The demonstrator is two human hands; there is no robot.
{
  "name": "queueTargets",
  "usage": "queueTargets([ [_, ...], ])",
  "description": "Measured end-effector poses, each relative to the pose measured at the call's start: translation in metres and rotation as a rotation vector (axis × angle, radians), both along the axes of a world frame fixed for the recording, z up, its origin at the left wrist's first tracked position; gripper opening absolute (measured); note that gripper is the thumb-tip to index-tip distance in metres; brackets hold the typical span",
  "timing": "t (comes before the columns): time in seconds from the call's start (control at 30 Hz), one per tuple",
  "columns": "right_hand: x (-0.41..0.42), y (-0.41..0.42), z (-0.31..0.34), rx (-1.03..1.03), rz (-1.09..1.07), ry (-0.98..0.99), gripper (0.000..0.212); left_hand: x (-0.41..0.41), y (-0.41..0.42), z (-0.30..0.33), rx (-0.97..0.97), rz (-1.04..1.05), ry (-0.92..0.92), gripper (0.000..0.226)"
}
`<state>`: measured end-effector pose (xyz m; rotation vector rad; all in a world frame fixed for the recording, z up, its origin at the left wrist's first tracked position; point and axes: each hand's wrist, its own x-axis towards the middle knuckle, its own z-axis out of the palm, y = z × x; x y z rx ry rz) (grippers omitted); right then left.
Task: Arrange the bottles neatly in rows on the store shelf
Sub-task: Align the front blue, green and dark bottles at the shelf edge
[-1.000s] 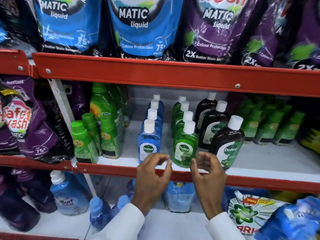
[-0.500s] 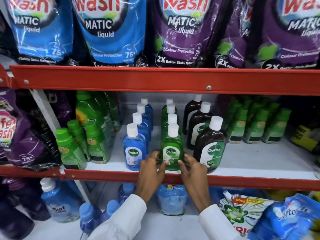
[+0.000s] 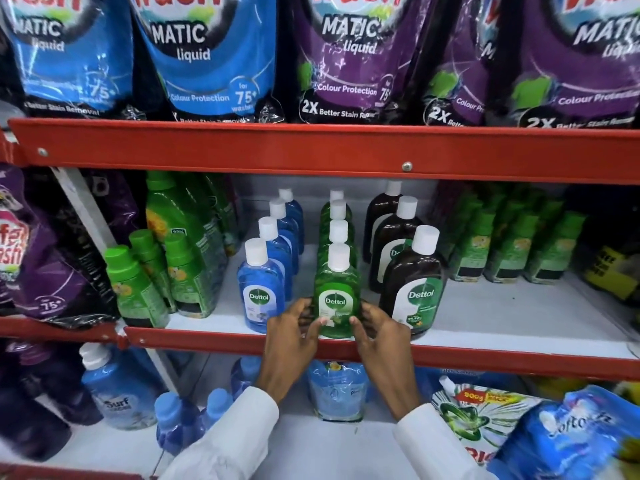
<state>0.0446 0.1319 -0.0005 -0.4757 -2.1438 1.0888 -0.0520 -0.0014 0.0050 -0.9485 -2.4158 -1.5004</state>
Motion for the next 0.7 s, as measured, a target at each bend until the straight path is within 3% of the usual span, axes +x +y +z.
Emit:
queueTargets([
  [0.23, 0.014, -0.002, 0.009, -0.055, -0.010, 0.048, 0.037, 0.010, -0.003, 0.001, 0.106, 0.062, -0.019, 0.032],
  [0.33, 0.045, 0.005, 0.008, -0.023, -0.137, 0.160, 0.024, 0.033, -0.010, 0.004, 0.259, 0.210, 0.141, 0.015],
  [0.4, 0.066, 0.021, 0.009, 0.019, -0.245, 0.217, 0.018, 0.056, -0.004, 0.012, 0.328, 0.197, 0.216, 0.011],
  [0.5, 0.075, 0.056, 0.011, -0.015, -0.343, 0.236, 0.023, 0.078, 0.025, 0.016, 0.249, 0.058, 0.148, 0.013],
  [0.6, 0.072, 0.086, 0.013, 0.017, -0.200, 0.068, 0.042, 0.084, 0.056, 0.009, 0.127, -0.017, 0.064, 0.032],
  [0.7, 0.070, 0.105, 0.015, 0.086, -0.051, -0.082, 0.045, 0.085, 0.073, 0.009, 0.040, -0.022, 0.102, 0.036],
])
